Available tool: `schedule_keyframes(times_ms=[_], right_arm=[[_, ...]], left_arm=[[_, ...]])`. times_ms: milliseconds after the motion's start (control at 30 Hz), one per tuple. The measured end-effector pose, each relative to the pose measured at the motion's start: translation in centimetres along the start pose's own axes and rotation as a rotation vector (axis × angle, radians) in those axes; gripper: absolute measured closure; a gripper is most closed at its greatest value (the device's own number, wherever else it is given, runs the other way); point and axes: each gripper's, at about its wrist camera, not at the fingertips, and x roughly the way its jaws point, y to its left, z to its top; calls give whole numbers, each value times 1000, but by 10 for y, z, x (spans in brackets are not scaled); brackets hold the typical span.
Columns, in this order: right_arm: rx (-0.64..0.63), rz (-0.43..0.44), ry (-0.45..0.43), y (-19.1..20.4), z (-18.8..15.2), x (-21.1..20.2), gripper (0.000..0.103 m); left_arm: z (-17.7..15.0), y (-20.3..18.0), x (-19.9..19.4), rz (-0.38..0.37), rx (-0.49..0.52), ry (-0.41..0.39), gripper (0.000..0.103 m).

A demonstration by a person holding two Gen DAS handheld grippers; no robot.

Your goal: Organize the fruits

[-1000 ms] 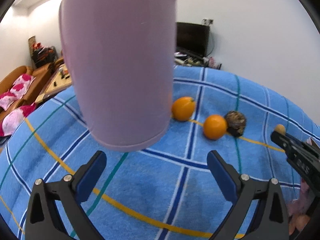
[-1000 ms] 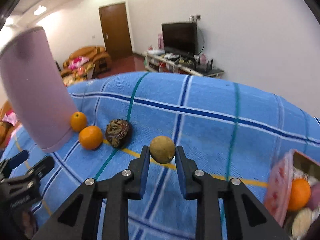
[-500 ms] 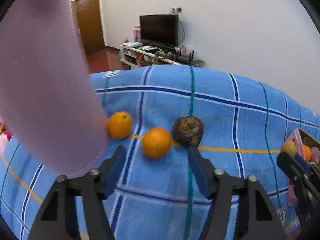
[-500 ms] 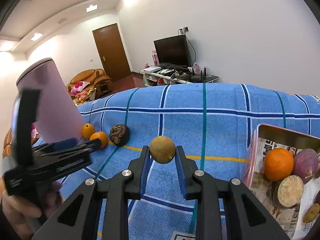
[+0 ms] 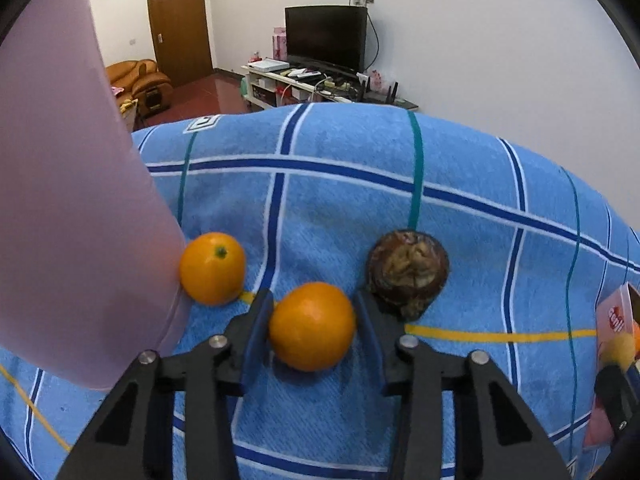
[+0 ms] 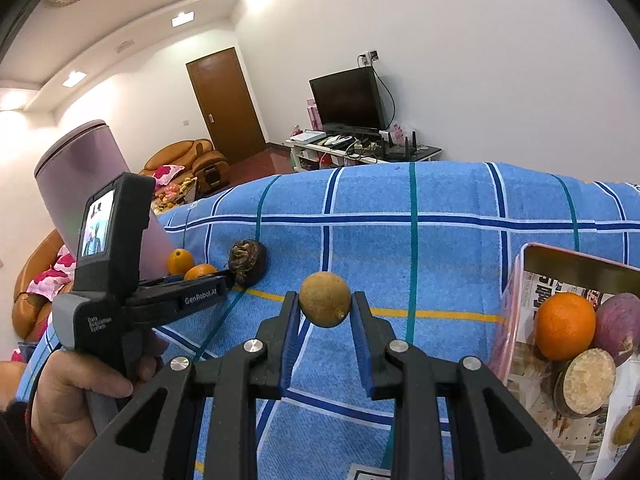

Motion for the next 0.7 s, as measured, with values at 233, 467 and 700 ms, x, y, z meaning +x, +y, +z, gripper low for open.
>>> schedule_keyframes(times_ms=[233,467,700], right_arm=[[-13,-3,-18,2,0,0,76],[-47,-11,-75,8,-2,-11,76],[-63,59,-110,12,-14,-32,75]], left_arm=[[-13,7,-19,-80,-32,-52,65],[-50,-3,-73,-35,-25,-193,65],[-80,-19,-112,27,19,-296,65]])
